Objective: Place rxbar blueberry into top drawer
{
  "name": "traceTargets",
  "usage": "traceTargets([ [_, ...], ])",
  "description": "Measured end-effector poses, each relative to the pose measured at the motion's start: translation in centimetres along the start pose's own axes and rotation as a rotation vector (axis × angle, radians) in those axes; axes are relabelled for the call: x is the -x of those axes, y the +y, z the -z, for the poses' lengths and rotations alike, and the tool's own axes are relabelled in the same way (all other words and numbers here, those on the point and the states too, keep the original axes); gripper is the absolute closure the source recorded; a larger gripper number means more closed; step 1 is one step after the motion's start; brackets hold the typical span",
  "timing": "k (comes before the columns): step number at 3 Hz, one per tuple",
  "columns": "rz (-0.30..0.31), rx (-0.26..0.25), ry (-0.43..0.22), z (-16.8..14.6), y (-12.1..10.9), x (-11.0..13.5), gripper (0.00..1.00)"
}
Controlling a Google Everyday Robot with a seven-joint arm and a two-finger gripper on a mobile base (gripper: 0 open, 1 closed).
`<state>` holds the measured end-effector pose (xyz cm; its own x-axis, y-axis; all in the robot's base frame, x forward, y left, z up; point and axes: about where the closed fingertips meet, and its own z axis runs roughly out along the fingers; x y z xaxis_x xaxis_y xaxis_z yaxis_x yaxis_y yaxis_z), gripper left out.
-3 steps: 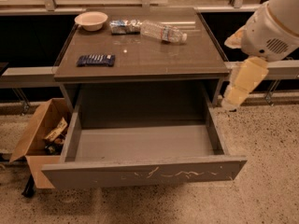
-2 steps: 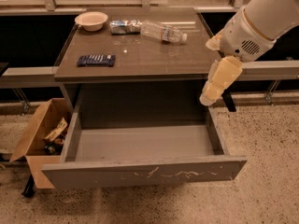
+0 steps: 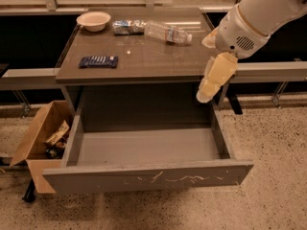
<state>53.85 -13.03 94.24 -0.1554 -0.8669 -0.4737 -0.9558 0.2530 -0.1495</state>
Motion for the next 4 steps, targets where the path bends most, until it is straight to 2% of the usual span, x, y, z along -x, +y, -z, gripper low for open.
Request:
traceTargets([
  [1, 0.007, -0.02, -0.086, -1.9, -3.0, 3.9, 0.0],
  [2, 0.032, -0.046, -0.213, -4.2, -6.3, 9.1, 0.0],
  [3, 0.029, -0.03, -0.353, -7.8, -8.4, 13.8, 0.0],
  [4, 0.023, -0.029, -0.384, -8.8, -9.0, 14.6, 0.0],
])
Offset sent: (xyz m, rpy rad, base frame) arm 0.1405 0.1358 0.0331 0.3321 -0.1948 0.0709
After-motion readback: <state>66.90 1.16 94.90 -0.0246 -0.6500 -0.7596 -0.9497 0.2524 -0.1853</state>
